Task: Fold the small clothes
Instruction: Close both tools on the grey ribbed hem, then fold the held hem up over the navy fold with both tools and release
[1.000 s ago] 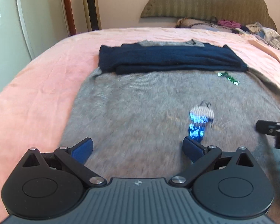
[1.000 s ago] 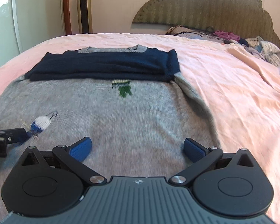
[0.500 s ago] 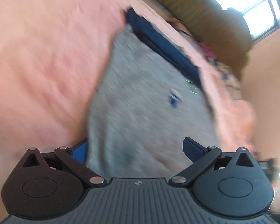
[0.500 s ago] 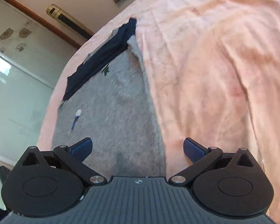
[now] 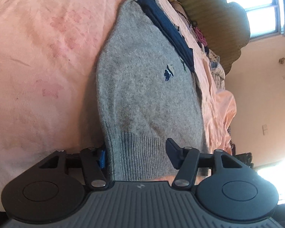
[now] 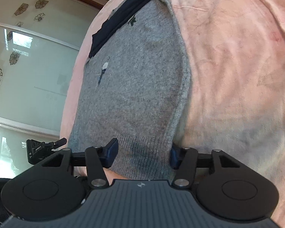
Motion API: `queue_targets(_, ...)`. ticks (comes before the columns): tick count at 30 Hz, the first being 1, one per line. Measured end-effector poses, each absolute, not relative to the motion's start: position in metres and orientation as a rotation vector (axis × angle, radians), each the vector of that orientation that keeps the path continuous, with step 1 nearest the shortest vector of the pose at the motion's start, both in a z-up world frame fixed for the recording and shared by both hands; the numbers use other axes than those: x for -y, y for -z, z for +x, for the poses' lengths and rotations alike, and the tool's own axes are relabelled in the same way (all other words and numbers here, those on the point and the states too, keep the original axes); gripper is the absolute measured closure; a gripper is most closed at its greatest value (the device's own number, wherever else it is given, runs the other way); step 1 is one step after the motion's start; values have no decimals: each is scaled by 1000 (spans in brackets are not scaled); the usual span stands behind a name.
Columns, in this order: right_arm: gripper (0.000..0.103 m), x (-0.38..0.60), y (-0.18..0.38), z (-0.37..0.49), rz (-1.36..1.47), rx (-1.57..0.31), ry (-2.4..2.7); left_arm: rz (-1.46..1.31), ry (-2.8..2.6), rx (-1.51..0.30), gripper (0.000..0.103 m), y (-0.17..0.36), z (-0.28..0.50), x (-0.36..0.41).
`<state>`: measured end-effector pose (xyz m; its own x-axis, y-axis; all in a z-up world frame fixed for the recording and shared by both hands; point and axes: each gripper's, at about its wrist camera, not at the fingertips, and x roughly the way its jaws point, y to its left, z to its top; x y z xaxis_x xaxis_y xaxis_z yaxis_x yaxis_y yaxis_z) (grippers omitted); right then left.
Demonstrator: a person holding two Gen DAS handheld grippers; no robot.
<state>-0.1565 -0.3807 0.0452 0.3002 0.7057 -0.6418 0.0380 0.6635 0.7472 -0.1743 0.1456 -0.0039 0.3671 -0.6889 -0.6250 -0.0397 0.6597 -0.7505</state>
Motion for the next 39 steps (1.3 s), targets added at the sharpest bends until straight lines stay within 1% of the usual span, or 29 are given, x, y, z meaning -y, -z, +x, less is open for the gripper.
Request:
queue_targets(1,65,381,-45,-156,743,-1201,-491,-712,457,-1148,64,2,-173,-141)
queue_targets(2,80,381,-42,-158,730,-1204,-478,-659,433,-1164,82,0,-172,-138)
queue_targets(3,90,380,-40,-158,717,-1212,-469,-613,408,-1177,97,-1,-170,-136)
queue_targets(8,91,385,-47,-161,722,-1159,-496,-525,418,-1153,98,-15,-165,-132)
queue_targets(10,91,387,-58,-157,742,-1111,-534,-547,457,-1100,98,-29,-159,-135)
queue_targets(14,91,393,-86,-131,768,-1005,-592,-608,507,-925,98,-66,-123,-145)
queue_targets(19,91,402,-110,-45,835,-806,-658,-640,515,-741,98,-96,-21,-149)
queue_targets(22,91,410,-111,24,901,-704,-660,-653,480,-693,98,-100,53,-143)
queue_targets(25,91,422,-96,101,984,-656,-588,-669,415,-678,98,-90,127,-139)
queue_targets(28,91,436,-57,172,1087,-698,-466,-665,331,-713,98,-64,199,-129)
queue_targets(29,87,438,-43,191,1117,-709,-432,-642,289,-729,97,-58,215,-126)
queue_targets(30,82,439,-26,205,1137,-720,-372,-630,249,-756,94,-49,230,-123)
queue_targets(31,74,438,-14,215,1143,-741,-303,-631,221,-777,93,-44,238,-122)
queue_targets(32,42,436,-5,221,1143,-762,-262,-639,201,-771,93,-42,239,-124)
queue_targets(33,32,433,-1,224,1131,-752,-256,-644,202,-747,89,-43,235,-128)
queue_targets(34,32,430,-1,222,1115,-729,-270,-645,214,-716,85,-47,228,-133)
queue_targets(35,31,427,-4,219,1103,-714,-288,-641,215,-687,70,-51,219,-137)
queue_targets(36,30,426,-8,213,1098,-699,-311,-632,207,-660,45,-56,208,-141)
queue_targets(38,30,425,-20,192,1049,-668,-342,-630,187,-599,13,-61,180,-149)
queue_targets(39,30,425,-25,180,1025,-653,-357,-631,190,-574,13,-63,163,-152)
